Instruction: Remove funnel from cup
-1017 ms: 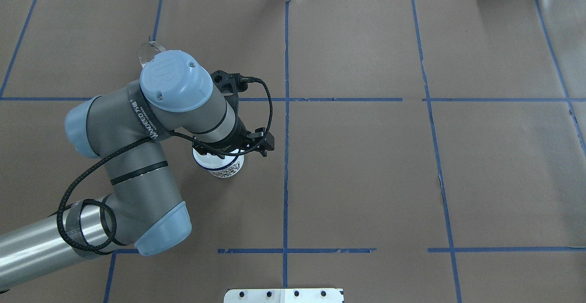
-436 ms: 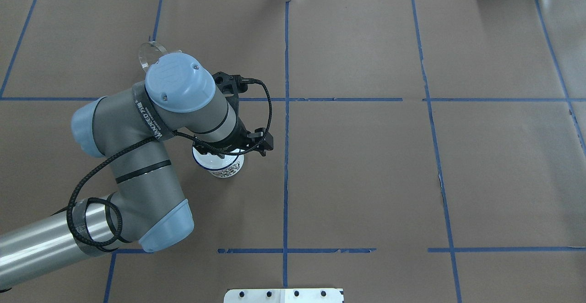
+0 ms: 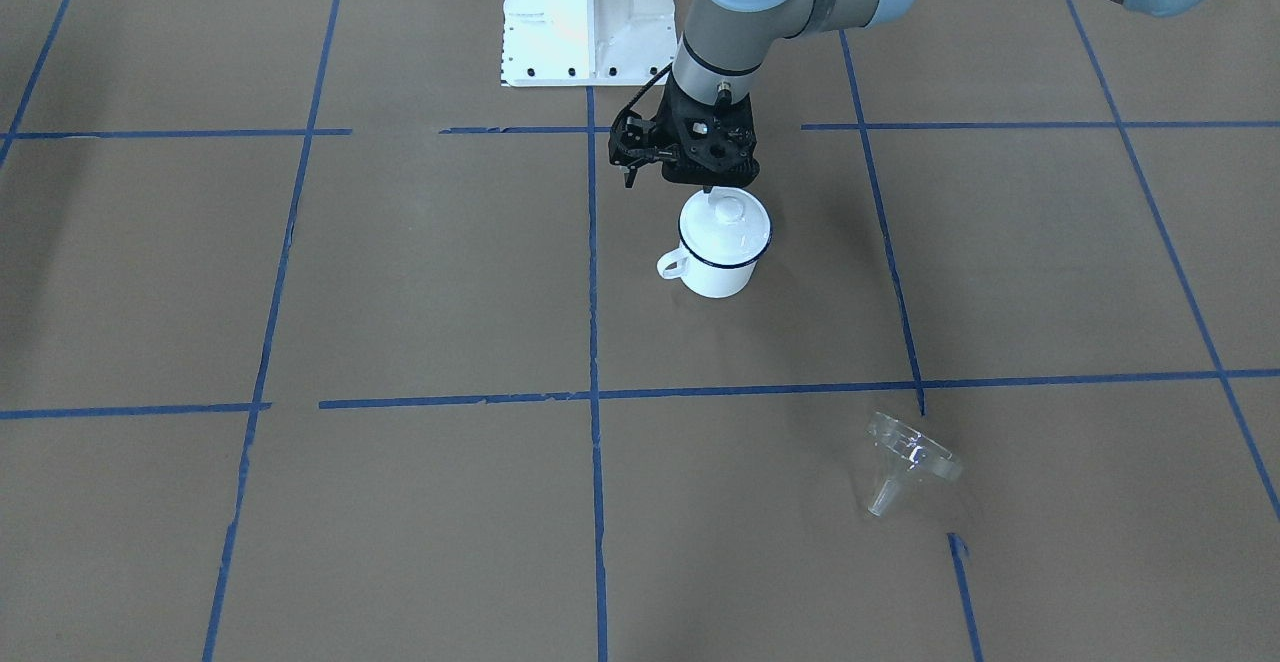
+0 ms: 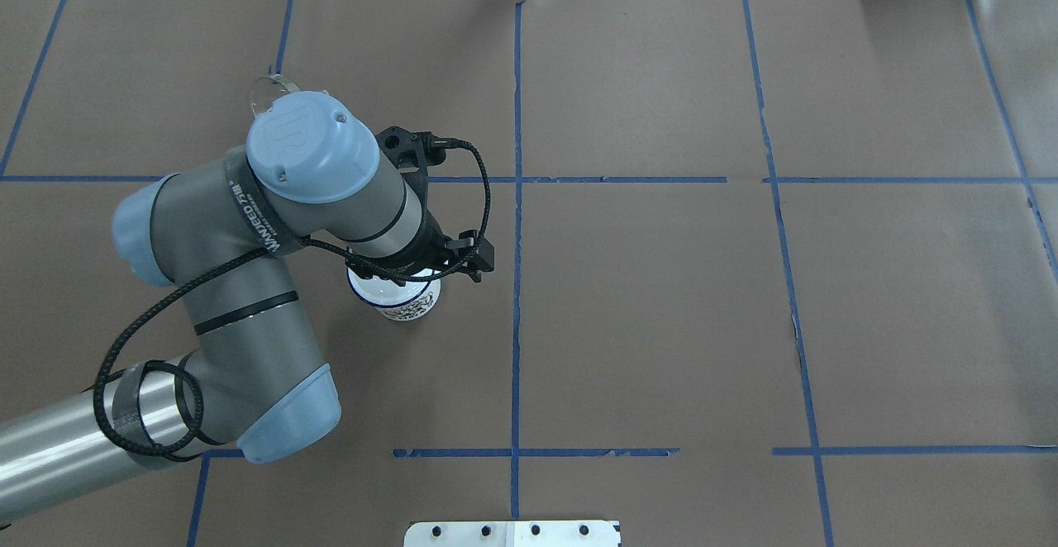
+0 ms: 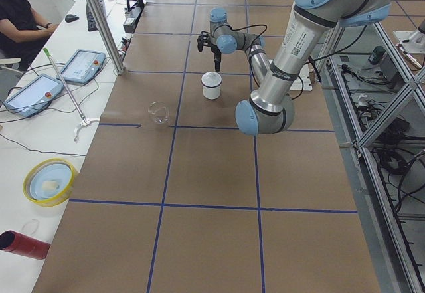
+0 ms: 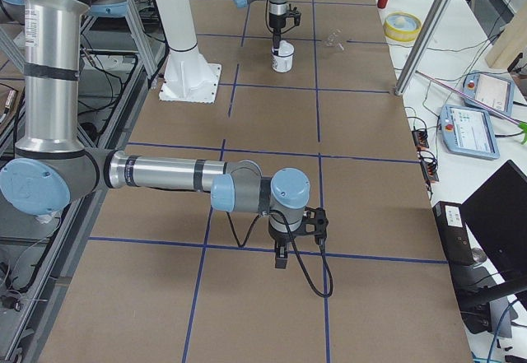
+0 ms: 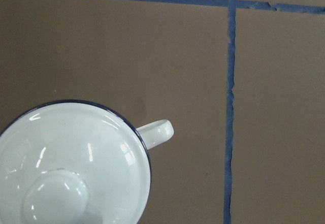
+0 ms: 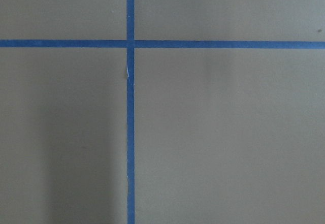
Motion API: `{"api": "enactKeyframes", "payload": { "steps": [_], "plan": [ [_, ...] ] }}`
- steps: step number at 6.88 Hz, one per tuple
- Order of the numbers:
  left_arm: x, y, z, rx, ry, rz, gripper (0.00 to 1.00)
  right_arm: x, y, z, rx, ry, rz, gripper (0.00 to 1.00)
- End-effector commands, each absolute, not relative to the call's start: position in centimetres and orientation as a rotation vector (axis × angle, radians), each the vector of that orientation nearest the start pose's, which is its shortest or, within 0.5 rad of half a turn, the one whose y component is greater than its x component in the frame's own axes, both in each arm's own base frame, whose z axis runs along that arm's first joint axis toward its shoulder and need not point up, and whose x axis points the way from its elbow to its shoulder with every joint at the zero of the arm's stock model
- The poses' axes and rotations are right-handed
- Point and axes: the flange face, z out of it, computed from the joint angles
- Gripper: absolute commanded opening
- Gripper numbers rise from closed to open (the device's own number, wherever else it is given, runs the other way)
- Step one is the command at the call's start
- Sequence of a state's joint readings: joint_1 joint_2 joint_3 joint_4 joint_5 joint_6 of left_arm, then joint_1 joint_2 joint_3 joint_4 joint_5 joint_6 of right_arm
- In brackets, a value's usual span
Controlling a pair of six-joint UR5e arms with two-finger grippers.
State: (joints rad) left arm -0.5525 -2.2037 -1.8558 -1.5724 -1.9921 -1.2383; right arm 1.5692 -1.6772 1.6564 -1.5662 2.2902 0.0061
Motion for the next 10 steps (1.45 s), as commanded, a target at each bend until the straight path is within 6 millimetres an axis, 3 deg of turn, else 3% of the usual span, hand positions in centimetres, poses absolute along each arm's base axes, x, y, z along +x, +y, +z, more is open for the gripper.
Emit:
{"api": "enactKeyframes", "payload": {
  "steps": [1, 2, 3, 4, 5, 7, 8, 10],
  "plan": [
    [42.3, -40.7, 16.0, 0.098, 1.039, -0.031, 1.0, 6.7, -44.6, 67.0, -0.019, -0.719, 0.01, 1.0],
    [40.4, -41.2, 16.4, 0.129, 1.041, -0.033, 1.0, 6.7, -44.5, 67.1, -0.02, -0.719, 0.011, 1.0],
    [37.3, -43.9, 17.3, 0.218, 1.012, 0.014, 1.0, 6.7, -44.5, 67.0, -0.019, -0.719, 0.01, 1.0],
    [33.9, -46.5, 20.0, 0.298, 0.953, 0.087, 1.0, 6.7, -44.6, 67.0, -0.019, -0.719, 0.01, 1.0],
    [29.0, -49.3, 23.6, 0.278, 0.931, 0.103, 1.0, 6.7, -44.6, 67.0, -0.019, -0.719, 0.01, 1.0],
    [20.8, -52.4, 32.1, 0.256, 0.859, 0.143, 1.0, 6.7, -44.6, 67.0, -0.019, -0.719, 0.01, 1.0],
    [14.6, -52.8, 37.3, 0.247, 0.829, 0.155, 1.0, 6.7, -44.6, 67.0, -0.019, -0.719, 0.01, 1.0],
    [3.6, -51.9, 49.2, 0.224, 0.763, 0.233, 1.0, 6.7, -44.5, 67.1, -0.02, -0.719, 0.011, 1.0]
  ]
}}
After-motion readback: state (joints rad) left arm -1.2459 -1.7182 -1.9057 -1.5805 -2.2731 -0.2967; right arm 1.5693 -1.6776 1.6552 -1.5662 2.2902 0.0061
